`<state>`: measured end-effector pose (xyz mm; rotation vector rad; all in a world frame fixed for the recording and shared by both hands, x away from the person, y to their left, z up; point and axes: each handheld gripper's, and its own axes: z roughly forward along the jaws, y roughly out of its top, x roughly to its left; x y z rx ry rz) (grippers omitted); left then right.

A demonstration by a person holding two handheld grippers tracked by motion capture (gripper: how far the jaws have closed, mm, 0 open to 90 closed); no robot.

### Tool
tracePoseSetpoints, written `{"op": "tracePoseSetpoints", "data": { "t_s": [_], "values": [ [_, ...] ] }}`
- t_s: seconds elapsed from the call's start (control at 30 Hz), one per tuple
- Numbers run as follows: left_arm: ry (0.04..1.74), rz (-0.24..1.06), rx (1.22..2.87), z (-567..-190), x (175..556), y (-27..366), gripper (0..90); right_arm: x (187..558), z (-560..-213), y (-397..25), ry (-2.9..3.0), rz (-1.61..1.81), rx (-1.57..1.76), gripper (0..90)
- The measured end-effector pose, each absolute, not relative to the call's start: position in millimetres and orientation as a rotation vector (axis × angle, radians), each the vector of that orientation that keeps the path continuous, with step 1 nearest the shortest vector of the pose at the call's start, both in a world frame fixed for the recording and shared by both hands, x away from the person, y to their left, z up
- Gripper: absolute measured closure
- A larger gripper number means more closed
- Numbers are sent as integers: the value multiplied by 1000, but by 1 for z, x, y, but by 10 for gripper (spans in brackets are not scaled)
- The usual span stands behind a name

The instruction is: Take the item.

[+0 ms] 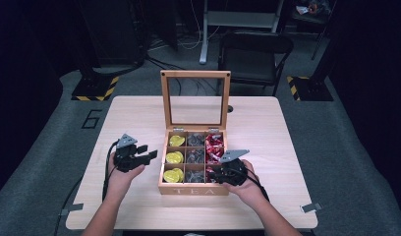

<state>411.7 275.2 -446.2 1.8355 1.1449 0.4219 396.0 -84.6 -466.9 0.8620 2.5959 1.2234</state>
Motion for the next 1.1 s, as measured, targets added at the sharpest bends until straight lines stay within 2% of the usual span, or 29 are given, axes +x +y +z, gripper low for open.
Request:
{"op": "tracePoseSetpoints", "data": {
  "t_s": [1.1],
  "values": [
    [1140, 417, 1848, -446, 412, 274, 473, 390, -421, -108, 2413, 1385, 859, 740]
  ]
}}
